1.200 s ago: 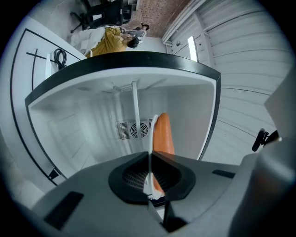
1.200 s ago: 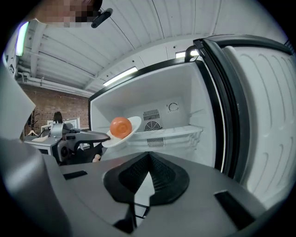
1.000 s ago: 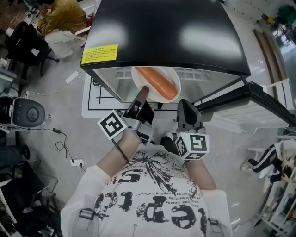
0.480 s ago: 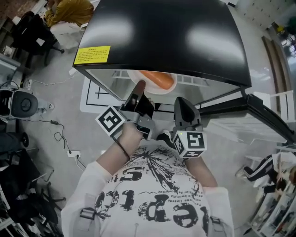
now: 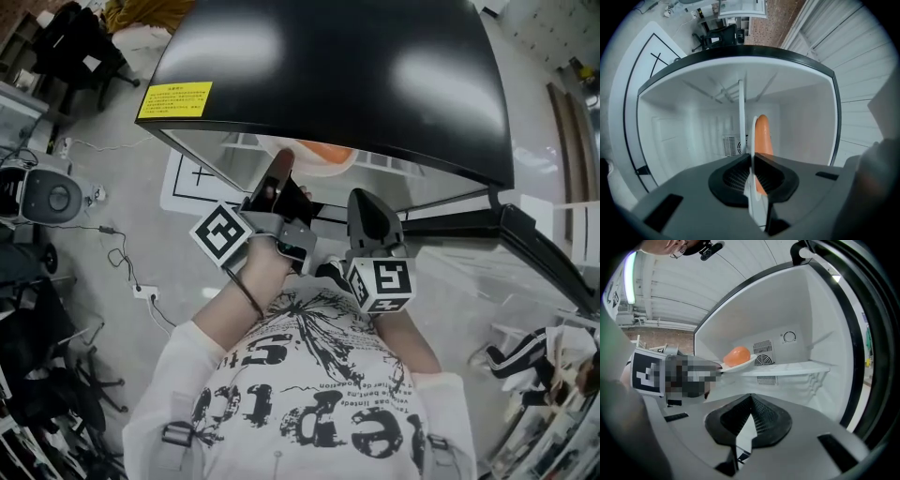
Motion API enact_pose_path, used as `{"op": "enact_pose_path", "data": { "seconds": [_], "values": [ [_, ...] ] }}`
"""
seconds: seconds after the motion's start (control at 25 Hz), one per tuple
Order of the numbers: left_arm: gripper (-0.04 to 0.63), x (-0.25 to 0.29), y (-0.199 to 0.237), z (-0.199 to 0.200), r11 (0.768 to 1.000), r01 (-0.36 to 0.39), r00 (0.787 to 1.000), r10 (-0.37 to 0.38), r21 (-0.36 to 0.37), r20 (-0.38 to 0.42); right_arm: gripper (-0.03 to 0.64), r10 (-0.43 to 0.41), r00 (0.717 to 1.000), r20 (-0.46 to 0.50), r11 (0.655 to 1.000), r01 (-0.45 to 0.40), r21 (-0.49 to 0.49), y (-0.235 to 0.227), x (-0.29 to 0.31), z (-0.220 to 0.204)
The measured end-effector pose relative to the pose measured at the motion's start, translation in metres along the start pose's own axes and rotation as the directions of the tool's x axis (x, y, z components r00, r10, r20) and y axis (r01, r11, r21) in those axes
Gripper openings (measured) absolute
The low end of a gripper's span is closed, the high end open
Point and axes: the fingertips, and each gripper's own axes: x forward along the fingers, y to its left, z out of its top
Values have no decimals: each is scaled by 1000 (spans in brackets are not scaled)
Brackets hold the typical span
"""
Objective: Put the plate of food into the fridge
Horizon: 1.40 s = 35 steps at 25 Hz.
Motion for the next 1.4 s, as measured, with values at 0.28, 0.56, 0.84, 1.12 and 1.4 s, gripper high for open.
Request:
{"op": "enact_pose_path", "data": {
  "seconds": [0.28,0.56,0.84,1.12,1.4],
  "values": [
    [46,-1,-4,1,1000,-13,998,15,-25,64,-2,9,1000,-8,1000,-8,6,-13,1,1],
    [49,-1,-5,1,999,22,997,-19,-29,78,-2,49,999,-14,999,-49,-16,-3,3,0],
    [69,-8,-13,2,992,117,993,-118,54,26,-2,51,999,18,998,-50,-39,-2,6,10],
    [67,-21,-16,3,984,131,991,-132,119,3,-2,57,998,-2,998,-57,-40,11,6,2],
    [67,-39,9,2,939,21,999,-2,343,-55,-2,25,1000,11,999,-24,-39,11,3,4]
  ]
}}
